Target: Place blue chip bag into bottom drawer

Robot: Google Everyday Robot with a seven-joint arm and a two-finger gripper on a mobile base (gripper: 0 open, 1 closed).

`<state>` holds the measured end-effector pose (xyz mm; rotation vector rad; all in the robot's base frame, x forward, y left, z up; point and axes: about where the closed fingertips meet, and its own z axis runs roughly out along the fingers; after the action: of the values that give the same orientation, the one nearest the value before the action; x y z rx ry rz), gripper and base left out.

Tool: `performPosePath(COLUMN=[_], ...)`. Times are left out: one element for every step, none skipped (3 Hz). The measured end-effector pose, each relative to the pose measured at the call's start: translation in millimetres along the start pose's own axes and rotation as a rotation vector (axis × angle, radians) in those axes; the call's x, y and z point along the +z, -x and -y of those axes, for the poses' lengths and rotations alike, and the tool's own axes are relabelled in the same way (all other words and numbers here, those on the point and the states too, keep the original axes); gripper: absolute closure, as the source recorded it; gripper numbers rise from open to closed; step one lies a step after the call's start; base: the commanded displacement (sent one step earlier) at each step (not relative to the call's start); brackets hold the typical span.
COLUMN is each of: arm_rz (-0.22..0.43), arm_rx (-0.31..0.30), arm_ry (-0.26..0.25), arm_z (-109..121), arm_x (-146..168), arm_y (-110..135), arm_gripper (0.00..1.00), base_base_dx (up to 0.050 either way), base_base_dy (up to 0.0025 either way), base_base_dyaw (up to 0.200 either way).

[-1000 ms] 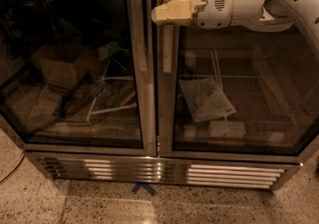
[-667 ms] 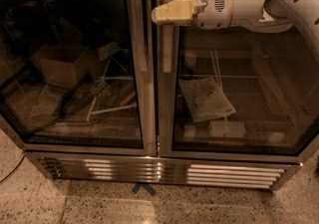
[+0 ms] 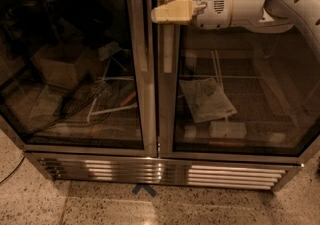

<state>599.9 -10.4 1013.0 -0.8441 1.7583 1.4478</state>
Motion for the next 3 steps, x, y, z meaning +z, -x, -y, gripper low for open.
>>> performPosePath(arm_rz=[0.002,0.006,0.006], arm_rx=[-0.028,-0.069,-0.069], arm_ry=[-0.006,-0.013,-0.013], arm_z=[1.2,2.7,2.8], arm_x=[-0.2,0.6,0.6], arm_y=[0.6,0.8,0.8], arm_gripper=[1.0,1.0,1.0], base_base_dx=[0.0,0.0,0.0], base_base_dy=[0.0,0.0,0.0], base_base_dyaw=[0.0,0.0,0.0])
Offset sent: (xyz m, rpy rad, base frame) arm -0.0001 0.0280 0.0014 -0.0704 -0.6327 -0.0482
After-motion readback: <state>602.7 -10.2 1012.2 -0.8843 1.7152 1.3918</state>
